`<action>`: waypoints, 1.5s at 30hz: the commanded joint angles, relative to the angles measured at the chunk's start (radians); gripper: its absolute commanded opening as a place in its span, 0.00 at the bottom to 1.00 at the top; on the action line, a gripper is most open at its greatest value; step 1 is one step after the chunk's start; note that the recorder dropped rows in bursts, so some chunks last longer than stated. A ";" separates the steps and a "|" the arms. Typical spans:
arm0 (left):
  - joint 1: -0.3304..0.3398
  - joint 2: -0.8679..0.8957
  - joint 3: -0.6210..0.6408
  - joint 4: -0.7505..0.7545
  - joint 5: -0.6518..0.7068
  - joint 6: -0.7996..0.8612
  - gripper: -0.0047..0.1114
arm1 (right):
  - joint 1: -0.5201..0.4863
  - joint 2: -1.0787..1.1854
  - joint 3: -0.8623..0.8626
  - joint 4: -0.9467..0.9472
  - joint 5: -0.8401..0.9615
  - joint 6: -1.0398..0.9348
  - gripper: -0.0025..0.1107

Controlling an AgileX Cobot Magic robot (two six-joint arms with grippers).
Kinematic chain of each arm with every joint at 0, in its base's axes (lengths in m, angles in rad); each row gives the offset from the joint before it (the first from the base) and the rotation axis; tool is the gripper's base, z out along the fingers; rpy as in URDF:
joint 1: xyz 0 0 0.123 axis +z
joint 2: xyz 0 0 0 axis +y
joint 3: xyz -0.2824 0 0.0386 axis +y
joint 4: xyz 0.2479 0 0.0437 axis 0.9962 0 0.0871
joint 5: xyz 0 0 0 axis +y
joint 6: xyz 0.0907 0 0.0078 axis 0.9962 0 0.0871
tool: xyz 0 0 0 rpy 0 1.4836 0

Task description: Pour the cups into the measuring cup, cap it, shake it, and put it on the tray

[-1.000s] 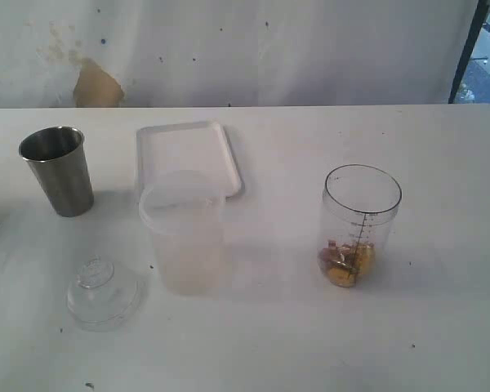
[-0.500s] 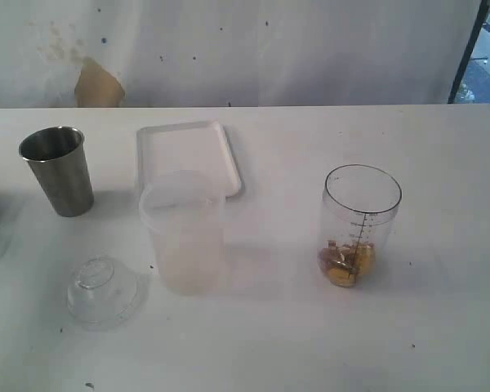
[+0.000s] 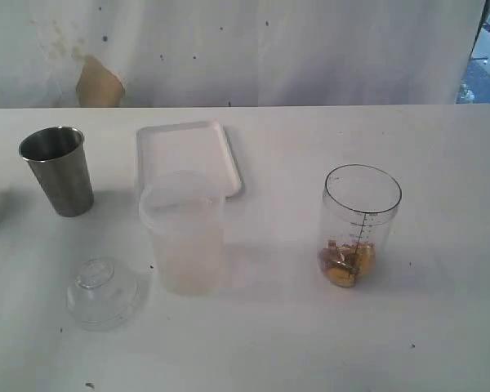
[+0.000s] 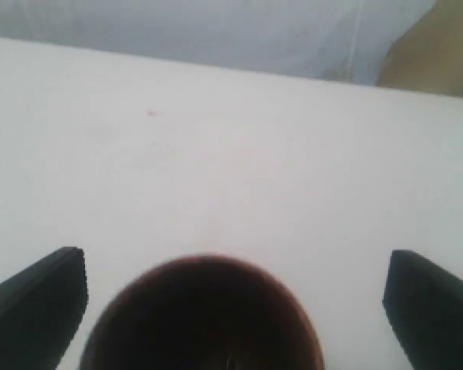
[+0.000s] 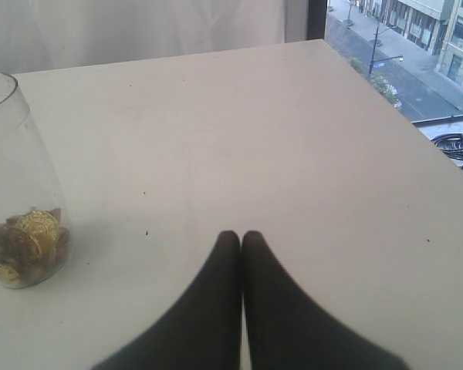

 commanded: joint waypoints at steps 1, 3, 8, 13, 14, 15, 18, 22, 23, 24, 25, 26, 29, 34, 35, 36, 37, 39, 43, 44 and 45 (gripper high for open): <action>0.003 -0.095 -0.006 0.050 0.004 0.002 0.94 | 0.003 -0.005 0.001 -0.003 -0.005 0.004 0.02; 0.003 -0.129 -0.006 0.087 0.008 0.000 0.94 | 0.003 -0.005 0.001 -0.003 -0.005 0.004 0.02; -0.001 -0.228 -0.006 0.173 0.099 -0.053 0.94 | 0.003 -0.005 0.001 -0.003 -0.005 0.004 0.02; 0.003 -0.293 -0.006 0.076 0.207 -0.022 0.94 | 0.003 -0.005 0.001 -0.003 -0.005 0.004 0.02; 0.003 -0.302 -0.006 0.076 0.218 -0.001 0.94 | 0.003 -0.005 0.001 -0.003 -0.005 0.004 0.02; 0.000 -0.315 -0.006 0.078 0.227 0.018 0.94 | 0.003 -0.005 0.001 -0.003 -0.005 0.004 0.02; 0.000 -0.340 -0.006 0.022 0.233 0.105 0.94 | 0.003 -0.005 0.001 -0.003 -0.005 0.004 0.02; 0.000 -0.391 -0.006 -0.177 0.336 0.190 0.75 | 0.003 -0.005 0.001 -0.003 -0.005 0.004 0.02; 0.000 -0.400 -0.006 -0.238 0.353 0.227 0.65 | 0.003 -0.005 0.001 -0.003 -0.005 0.004 0.02; 0.000 -0.405 -0.006 -0.274 0.365 0.267 0.53 | 0.003 -0.005 0.001 -0.003 -0.005 0.004 0.02; 0.000 -0.407 -0.006 -0.289 0.378 0.289 0.39 | 0.003 -0.005 0.001 -0.003 -0.005 0.004 0.02; 0.000 -0.409 -0.006 -0.289 0.386 0.307 0.24 | 0.003 -0.005 0.001 -0.003 -0.005 0.004 0.02; 0.003 -0.401 -0.006 -0.289 0.419 0.381 0.05 | 0.003 -0.005 0.001 -0.003 -0.005 0.004 0.02; 0.061 -0.366 -0.006 -0.391 0.436 0.379 0.04 | 0.003 -0.005 0.001 -0.003 -0.005 0.004 0.02; 0.079 -0.360 -0.006 -0.419 0.436 0.379 0.04 | 0.003 -0.005 0.001 -0.003 -0.005 0.004 0.02; 0.104 -0.348 -0.006 -0.423 0.442 0.378 0.04 | 0.003 -0.005 0.001 -0.003 -0.005 0.004 0.02; 0.129 -0.335 -0.006 -0.423 0.452 0.371 0.04 | 0.003 -0.005 0.001 -0.003 -0.005 0.004 0.02; 0.176 -0.296 -0.021 -0.423 0.483 0.364 0.04 | 0.003 -0.005 0.001 -0.003 -0.005 0.004 0.02; 0.239 -0.181 -0.078 -0.410 0.574 0.360 0.04 | 0.003 -0.005 0.001 -0.003 -0.005 0.004 0.02; 0.244 -0.155 -0.091 -0.393 0.588 0.360 0.04 | 0.003 -0.005 0.001 -0.003 -0.005 0.004 0.02; 0.244 -0.125 -0.105 -0.362 0.602 0.360 0.04 | 0.003 -0.005 0.001 -0.003 -0.005 0.004 0.02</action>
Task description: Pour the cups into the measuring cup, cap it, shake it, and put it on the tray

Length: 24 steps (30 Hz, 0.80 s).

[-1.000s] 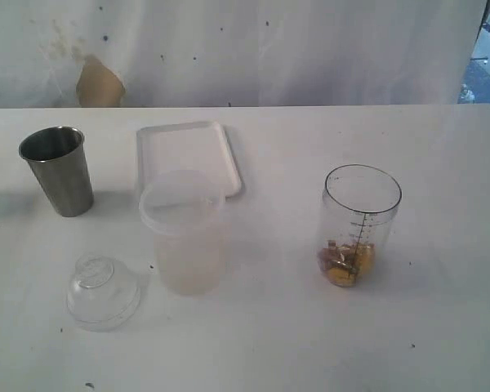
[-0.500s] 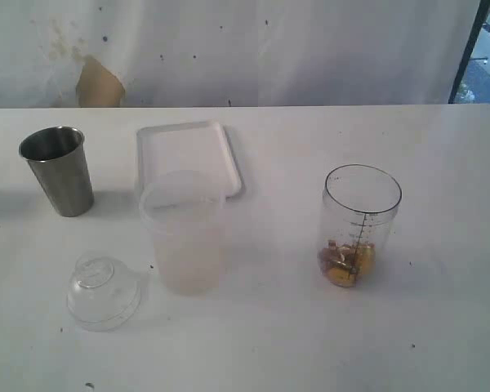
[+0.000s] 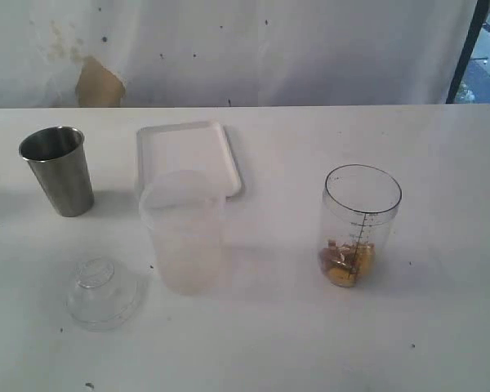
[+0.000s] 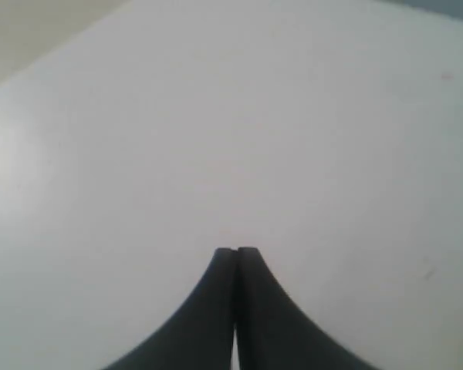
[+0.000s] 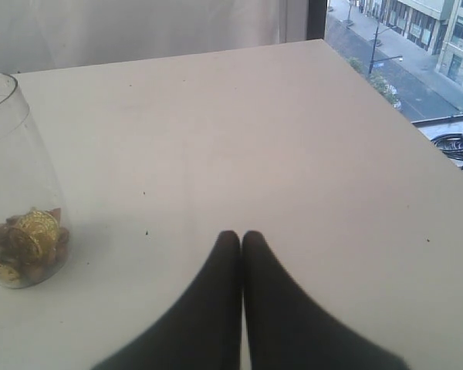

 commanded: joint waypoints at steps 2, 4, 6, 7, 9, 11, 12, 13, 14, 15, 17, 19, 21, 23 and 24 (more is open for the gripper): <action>0.018 0.146 -0.078 0.084 0.098 -0.008 0.04 | 0.003 -0.005 0.001 -0.003 -0.005 0.004 0.02; 0.006 0.186 -0.098 0.084 0.105 -0.008 0.04 | 0.003 -0.005 0.001 -0.003 -0.005 0.004 0.02; -0.012 0.213 -0.109 0.084 0.096 -0.008 0.04 | 0.003 -0.005 0.001 -0.003 -0.005 0.004 0.02; -0.022 0.224 -0.112 0.084 0.087 -0.008 0.04 | 0.003 -0.005 0.001 -0.003 -0.005 0.004 0.02; -0.046 0.232 -0.115 0.097 0.068 -0.008 0.04 | 0.003 -0.005 0.001 -0.003 -0.005 0.004 0.02; -0.077 0.237 -0.115 0.144 0.049 -0.008 0.04 | 0.003 -0.005 0.001 -0.003 -0.005 0.004 0.02; -0.091 0.238 -0.115 0.173 0.043 -0.008 0.04 | 0.003 -0.005 0.001 -0.003 -0.005 0.004 0.02; -0.110 0.238 -0.115 0.198 0.034 -0.008 0.04 | 0.003 -0.005 0.001 -0.003 -0.005 0.004 0.02; -0.130 0.240 -0.115 0.216 0.025 -0.008 0.04 | 0.003 -0.005 0.001 -0.003 -0.005 0.004 0.02; -0.144 0.241 -0.115 0.226 0.014 -0.008 0.04 | 0.003 -0.005 0.001 -0.003 -0.005 0.004 0.02; -0.176 0.243 -0.115 0.231 -0.007 -0.008 0.04 | 0.003 -0.005 0.001 -0.003 -0.005 0.004 0.02; -0.203 0.243 -0.115 0.231 -0.029 -0.010 0.04 | 0.003 -0.005 0.001 -0.003 -0.005 0.004 0.02; -0.224 0.243 -0.115 0.233 -0.050 -0.022 0.04 | 0.003 -0.005 0.001 -0.003 -0.005 0.004 0.02; -0.241 0.243 -0.115 0.261 -0.060 -0.066 0.04 | 0.003 -0.005 0.001 -0.003 -0.005 0.004 0.02; -0.248 0.245 -0.115 0.282 -0.063 -0.103 0.04 | 0.003 -0.005 0.001 -0.003 -0.005 0.004 0.02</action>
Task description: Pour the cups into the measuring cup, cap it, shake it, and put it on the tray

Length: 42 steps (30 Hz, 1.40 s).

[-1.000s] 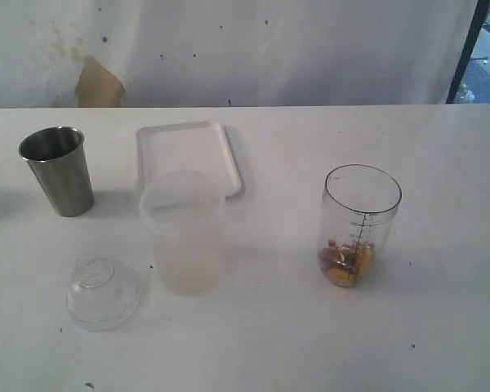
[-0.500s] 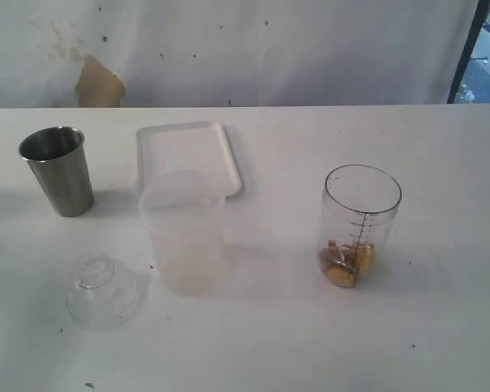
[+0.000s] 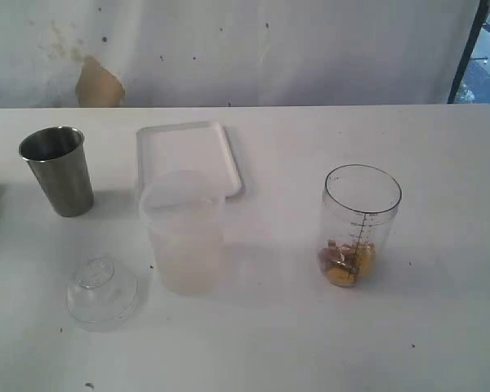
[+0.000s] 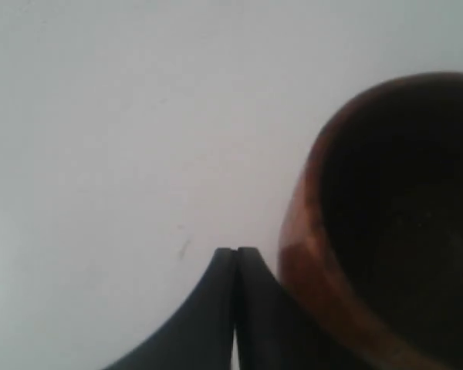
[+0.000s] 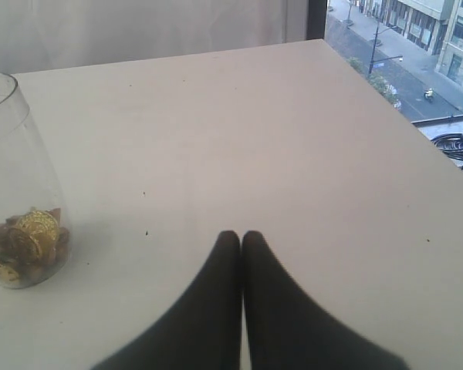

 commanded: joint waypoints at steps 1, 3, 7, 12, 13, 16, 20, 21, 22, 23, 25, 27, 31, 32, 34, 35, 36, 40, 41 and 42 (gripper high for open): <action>-0.041 0.007 -0.006 0.094 -0.035 -0.121 0.04 | 0.003 -0.005 0.001 -0.003 -0.005 0.004 0.02; -0.050 0.011 -0.006 0.151 -0.039 -0.193 0.04 | 0.003 -0.005 0.001 -0.003 -0.005 0.004 0.02; -0.064 0.033 -0.006 0.260 -0.078 -0.361 0.04 | 0.003 -0.005 0.001 -0.003 -0.005 0.004 0.02; -0.081 0.052 -0.004 0.559 -0.203 -0.580 0.04 | 0.003 -0.005 0.001 -0.003 -0.005 0.004 0.02; -0.083 0.052 -0.004 0.634 -0.250 -0.637 0.04 | 0.003 -0.005 0.001 -0.003 -0.005 0.004 0.02; -0.088 0.052 -0.004 0.709 -0.380 -0.673 0.04 | 0.003 -0.005 0.001 -0.003 -0.005 0.004 0.02; -0.088 0.052 -0.004 0.717 -0.434 -0.673 0.04 | 0.003 -0.005 0.001 -0.003 -0.005 0.004 0.02; -0.088 0.052 -0.004 0.717 -0.430 -0.673 0.04 | 0.003 -0.005 0.001 -0.003 -0.005 0.004 0.02; -0.088 0.052 -0.004 0.722 -0.421 -0.673 0.04 | 0.003 -0.005 0.001 -0.003 -0.005 0.004 0.02; -0.088 0.052 -0.004 0.729 -0.409 -0.673 0.04 | 0.003 -0.005 0.001 -0.003 -0.005 0.004 0.02; -0.088 0.052 -0.004 0.739 -0.380 -0.669 0.04 | 0.003 -0.005 0.001 -0.003 -0.005 0.004 0.02; -0.088 0.052 -0.004 0.740 -0.353 -0.669 0.04 | 0.003 -0.005 0.001 -0.003 -0.005 0.004 0.02; -0.086 0.027 -0.004 0.751 -0.273 -0.660 0.04 | 0.003 -0.005 0.001 -0.003 -0.005 0.004 0.02; -0.082 0.016 -0.004 0.759 -0.255 -0.658 0.04 | 0.003 -0.005 0.001 -0.003 -0.005 0.004 0.02; -0.069 -0.009 0.001 0.811 -0.247 -0.684 0.04 | 0.003 -0.005 0.001 -0.003 -0.005 0.004 0.02; -0.061 -0.023 0.010 0.863 -0.262 -0.694 0.04 | 0.003 -0.005 0.001 -0.003 -0.005 0.004 0.02; -0.052 -0.036 0.019 0.909 -0.285 -0.694 0.04 | 0.003 -0.005 0.001 -0.003 -0.005 0.004 0.02; 0.012 -0.078 0.073 1.084 -0.492 -0.731 0.04 | 0.003 -0.005 0.001 -0.003 -0.005 0.004 0.02; 0.034 -0.083 0.084 1.109 -0.562 -0.760 0.04 | 0.003 -0.005 0.001 -0.003 -0.005 0.004 0.02; 0.049 -0.085 0.095 1.122 -0.616 -0.781 0.04 | 0.003 -0.005 0.001 -0.003 -0.005 0.004 0.02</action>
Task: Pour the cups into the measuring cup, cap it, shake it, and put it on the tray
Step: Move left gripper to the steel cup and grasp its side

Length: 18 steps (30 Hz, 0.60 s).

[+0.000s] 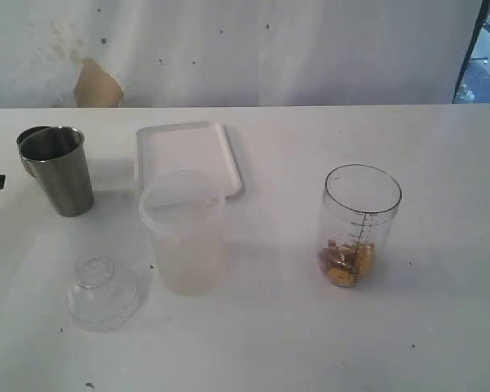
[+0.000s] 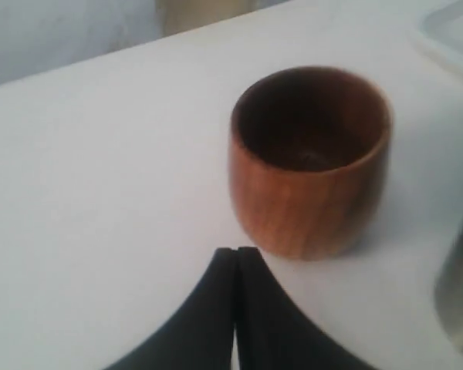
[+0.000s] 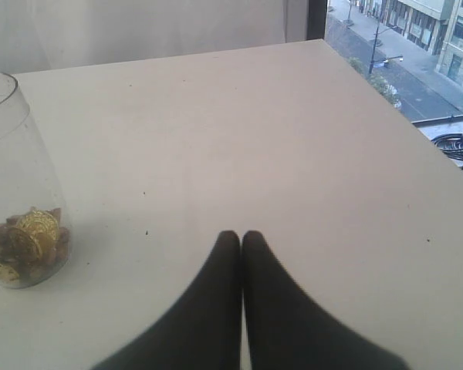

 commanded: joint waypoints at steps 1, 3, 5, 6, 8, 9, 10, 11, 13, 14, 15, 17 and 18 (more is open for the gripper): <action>0.082 -0.029 0.049 0.132 -0.271 -0.082 0.04 | 0.003 -0.005 0.001 -0.003 -0.005 0.004 0.02; 0.127 -0.029 0.065 0.226 -0.370 -0.089 0.04 | 0.003 -0.005 0.001 -0.003 -0.005 0.004 0.02; 0.136 -0.029 0.072 0.321 -0.376 -0.089 0.04 | 0.003 -0.005 0.001 -0.003 -0.005 0.004 0.02; 0.136 -0.029 0.072 0.382 -0.379 -0.089 0.04 | 0.003 -0.005 0.001 -0.003 -0.005 0.004 0.02; 0.120 -0.029 0.072 0.477 -0.417 -0.089 0.07 | 0.003 -0.005 0.001 -0.003 -0.005 0.004 0.02; 0.111 -0.027 0.072 0.473 -0.424 -0.087 0.12 | 0.003 -0.005 0.001 -0.003 -0.005 0.004 0.02; 0.099 -0.027 0.070 0.473 -0.427 -0.087 0.20 | 0.003 -0.005 0.001 -0.003 -0.005 0.004 0.02; 0.090 -0.027 0.070 0.473 -0.427 -0.087 0.28 | 0.003 -0.005 0.001 -0.003 -0.005 0.004 0.02; 0.056 -0.027 0.070 0.463 -0.376 -0.087 0.69 | 0.003 -0.005 0.001 -0.003 -0.005 0.004 0.02; 0.039 -0.027 0.070 0.447 -0.307 -0.101 0.95 | 0.003 -0.005 0.001 -0.003 -0.005 0.004 0.02; 0.035 -0.027 0.070 0.445 -0.287 -0.118 0.94 | 0.003 -0.005 0.001 -0.003 -0.005 0.004 0.02; 0.033 -0.027 0.070 0.442 -0.280 -0.114 0.94 | 0.003 -0.005 0.001 -0.003 -0.005 0.004 0.02; 0.033 -0.027 0.070 0.426 -0.301 -0.115 0.94 | 0.003 -0.005 0.001 -0.003 -0.005 0.004 0.02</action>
